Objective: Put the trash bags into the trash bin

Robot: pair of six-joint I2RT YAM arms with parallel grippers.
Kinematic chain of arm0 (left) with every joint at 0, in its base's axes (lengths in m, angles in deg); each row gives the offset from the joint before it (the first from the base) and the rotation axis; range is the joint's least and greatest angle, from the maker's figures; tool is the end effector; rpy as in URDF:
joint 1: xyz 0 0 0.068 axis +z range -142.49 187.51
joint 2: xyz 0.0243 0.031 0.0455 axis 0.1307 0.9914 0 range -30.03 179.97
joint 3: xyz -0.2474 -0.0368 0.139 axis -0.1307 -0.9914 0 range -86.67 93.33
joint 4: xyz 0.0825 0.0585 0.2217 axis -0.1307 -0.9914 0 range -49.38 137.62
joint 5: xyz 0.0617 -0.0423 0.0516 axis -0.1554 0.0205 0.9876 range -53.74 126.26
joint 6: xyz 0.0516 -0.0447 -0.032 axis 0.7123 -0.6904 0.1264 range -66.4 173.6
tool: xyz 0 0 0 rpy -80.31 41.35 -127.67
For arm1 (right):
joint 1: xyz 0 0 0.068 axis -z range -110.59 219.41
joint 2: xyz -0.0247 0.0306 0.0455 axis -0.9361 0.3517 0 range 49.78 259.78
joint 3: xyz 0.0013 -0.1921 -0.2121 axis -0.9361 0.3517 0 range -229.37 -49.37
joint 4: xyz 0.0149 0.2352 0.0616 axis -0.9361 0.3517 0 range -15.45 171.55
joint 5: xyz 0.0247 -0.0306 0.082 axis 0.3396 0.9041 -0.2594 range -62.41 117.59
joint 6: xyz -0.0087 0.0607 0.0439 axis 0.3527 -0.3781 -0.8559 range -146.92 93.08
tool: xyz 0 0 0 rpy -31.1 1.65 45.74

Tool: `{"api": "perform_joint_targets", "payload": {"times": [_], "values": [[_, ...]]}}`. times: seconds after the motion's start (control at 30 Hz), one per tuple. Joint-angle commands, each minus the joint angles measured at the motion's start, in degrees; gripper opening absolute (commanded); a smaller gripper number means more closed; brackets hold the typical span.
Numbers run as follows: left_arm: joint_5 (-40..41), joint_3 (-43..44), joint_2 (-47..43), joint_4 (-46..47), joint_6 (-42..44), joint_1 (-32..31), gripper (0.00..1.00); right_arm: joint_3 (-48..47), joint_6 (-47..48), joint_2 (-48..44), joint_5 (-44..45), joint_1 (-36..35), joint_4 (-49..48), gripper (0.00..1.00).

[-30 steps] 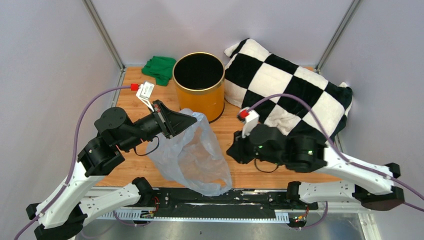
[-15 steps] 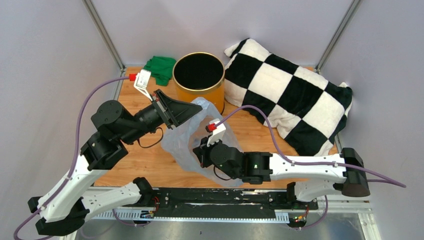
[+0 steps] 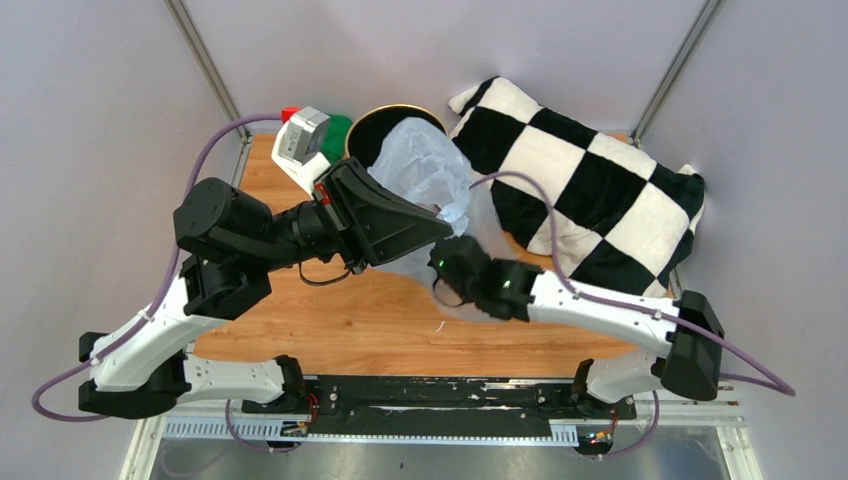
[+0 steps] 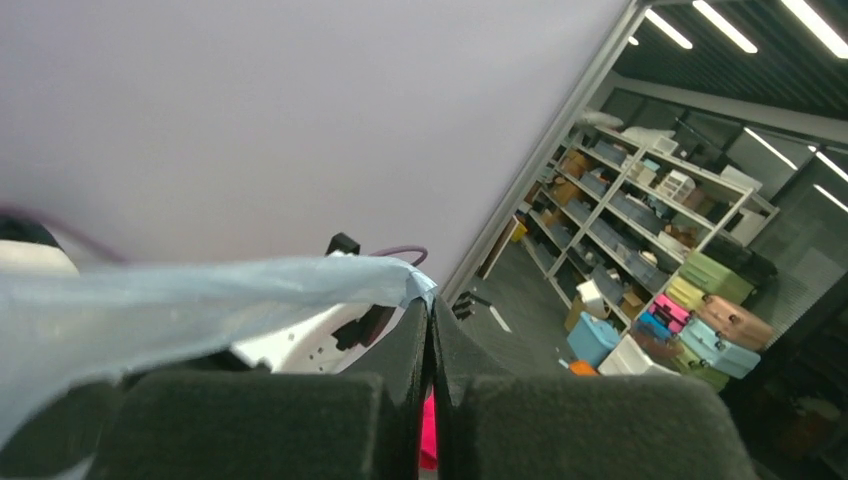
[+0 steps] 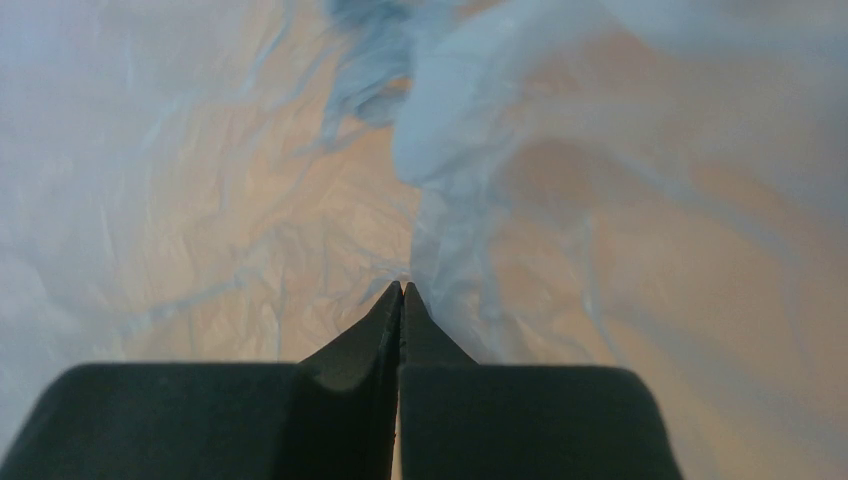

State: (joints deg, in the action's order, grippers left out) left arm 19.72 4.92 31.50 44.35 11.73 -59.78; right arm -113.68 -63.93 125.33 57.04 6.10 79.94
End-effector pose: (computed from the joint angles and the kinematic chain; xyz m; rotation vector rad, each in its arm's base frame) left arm 0.0504 -0.1671 0.5835 0.5836 1.1968 -1.8251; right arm 0.1662 0.2610 0.3603 -0.0683 1.8882 0.7485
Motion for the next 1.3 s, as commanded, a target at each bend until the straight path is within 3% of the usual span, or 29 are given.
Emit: {"api": "perform_joint_targets", "payload": {"times": [0.0, 0.13, 0.23, 0.3, 0.37, 0.5, 0.57, 0.67, 0.77, 0.83, 0.9, 1.03, 1.1, 1.17, 1.27], "values": [[0.4, -0.6, 0.6, 1.3, 3.7, -1.6, 0.0, -9.9, 4.5, -12.0, 6.9, 8.4, 12.1, 0.0], [3.0, 0.2, 0.8, -2.0, 6.0, -1.6, 0.0, -11.8, 7.4, -13.5, 3.8, 5.6, 8.6, 0.0], [3.1, 0.2, 0.9, -1.9, 6.9, -1.7, 0.0, -16.8, 12.1, -2.7, 8.9, -7.7, 6.7, 0.0], [2.3, -0.6, 0.5, -0.6, 5.9, -1.7, 0.0, -25.1, 11.8, 5.8, 12.8, -9.8, 14.7, 0.0], [1.8, -2.4, -0.7, 1.2, 4.7, -2.0, 0.0, -29.2, 10.2, 7.3, 9.1, -3.4, 19.2, 0.0], [2.5, -3.4, -2.8, 1.3, 5.5, -3.3, 0.0, -24.0, 4.8, -2.6, -2.3, 19.2, 18.8, 0.0], [2.4, -3.4, -2.6, 1.2, 5.8, -3.5, 0.0, -22.3, 3.8, -5.7, -5.4, 23.8, 17.6, 0.0], [1.5, -3.1, -0.5, 1.2, 5.7, -3.5, 0.0, -19.1, 4.8, -6.4, -6.2, 16.2, 11.1, 0.0], [1.1, -2.6, 0.9, 1.3, 5.8, -3.7, 0.0, -21.3, 12.4, -0.6, 4.1, 0.4, 8.6, 0.0], [1.4, -2.6, 0.7, 1.3, 5.9, -3.7, 0.0, -24.2, 16.3, 3.2, 10.5, -3.9, 9.7, 0.0], [1.4, -2.5, 0.0, 1.3, 5.7, -3.9, 0.0, -26.1, 16.2, 3.4, 14.1, -0.1, 15.1, 0.0], [2.4, -3.1, -2.4, 1.2, 6.1, -4.0, 0.0, -19.3, 7.6, -6.6, 1.9, 24.6, 17.1, 0.0], [4.3, -3.6, -3.2, 1.0, 6.9, -4.0, 0.0, -16.4, 3.9, -11.1, -1.7, 27.0, 17.0, 0.0], [5.4, -3.7, -2.7, 1.1, 7.4, -4.0, 0.0, -13.7, 2.8, -11.9, -1.8, 19.5, 15.0, 0.0], [4.5, -2.4, -0.2, 1.3, 7.5, -4.0, 0.0, -13.7, 9.3, -6.9, 13.7, -3.2, 11.0, 0.0]]}}
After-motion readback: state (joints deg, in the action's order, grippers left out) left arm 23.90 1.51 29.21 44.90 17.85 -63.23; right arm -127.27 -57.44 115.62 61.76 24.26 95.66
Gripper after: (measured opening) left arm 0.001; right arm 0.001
